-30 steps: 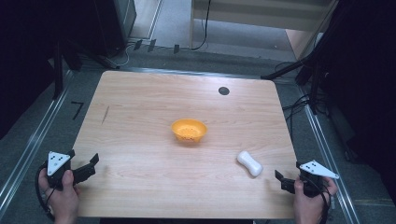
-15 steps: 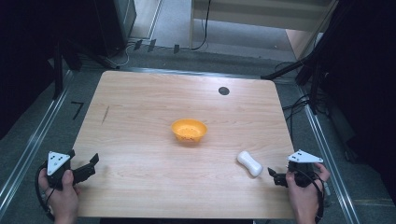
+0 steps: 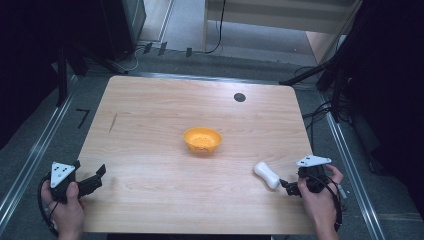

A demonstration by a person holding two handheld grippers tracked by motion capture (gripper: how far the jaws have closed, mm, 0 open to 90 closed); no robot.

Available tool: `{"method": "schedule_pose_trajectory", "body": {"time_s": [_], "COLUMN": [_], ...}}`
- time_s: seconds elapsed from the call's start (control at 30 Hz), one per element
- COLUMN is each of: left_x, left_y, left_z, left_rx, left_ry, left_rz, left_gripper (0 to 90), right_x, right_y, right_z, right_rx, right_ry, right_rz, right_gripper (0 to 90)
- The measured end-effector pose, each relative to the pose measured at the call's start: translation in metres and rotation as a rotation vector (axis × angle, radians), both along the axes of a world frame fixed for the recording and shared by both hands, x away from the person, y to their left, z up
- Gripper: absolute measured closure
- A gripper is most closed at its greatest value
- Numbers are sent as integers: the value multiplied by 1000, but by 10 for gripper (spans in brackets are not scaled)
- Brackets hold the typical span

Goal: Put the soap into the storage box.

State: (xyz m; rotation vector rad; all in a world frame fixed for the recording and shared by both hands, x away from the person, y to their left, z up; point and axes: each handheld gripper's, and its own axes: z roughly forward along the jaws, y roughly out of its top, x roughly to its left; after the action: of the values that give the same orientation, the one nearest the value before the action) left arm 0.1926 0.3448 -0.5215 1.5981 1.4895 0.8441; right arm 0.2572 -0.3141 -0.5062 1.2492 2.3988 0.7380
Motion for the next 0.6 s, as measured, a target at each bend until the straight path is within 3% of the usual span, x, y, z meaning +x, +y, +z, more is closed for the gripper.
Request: {"method": "schedule_pose_trajectory", "body": {"time_s": [0.17, 0.6], "left_x": [0, 0], "left_y": [1, 1], "left_z": [0, 0], "left_rx": [-4, -10], "left_ry": [-1, 0], "left_rz": [-3, -4], "left_gripper": [133, 133], "right_x": [8, 20], "right_y": [10, 32], "right_z": [3, 17], "right_rx": [-51, -77], "right_ry": [33, 98], "right_rz": [38, 76], "right_gripper": [73, 73]}}
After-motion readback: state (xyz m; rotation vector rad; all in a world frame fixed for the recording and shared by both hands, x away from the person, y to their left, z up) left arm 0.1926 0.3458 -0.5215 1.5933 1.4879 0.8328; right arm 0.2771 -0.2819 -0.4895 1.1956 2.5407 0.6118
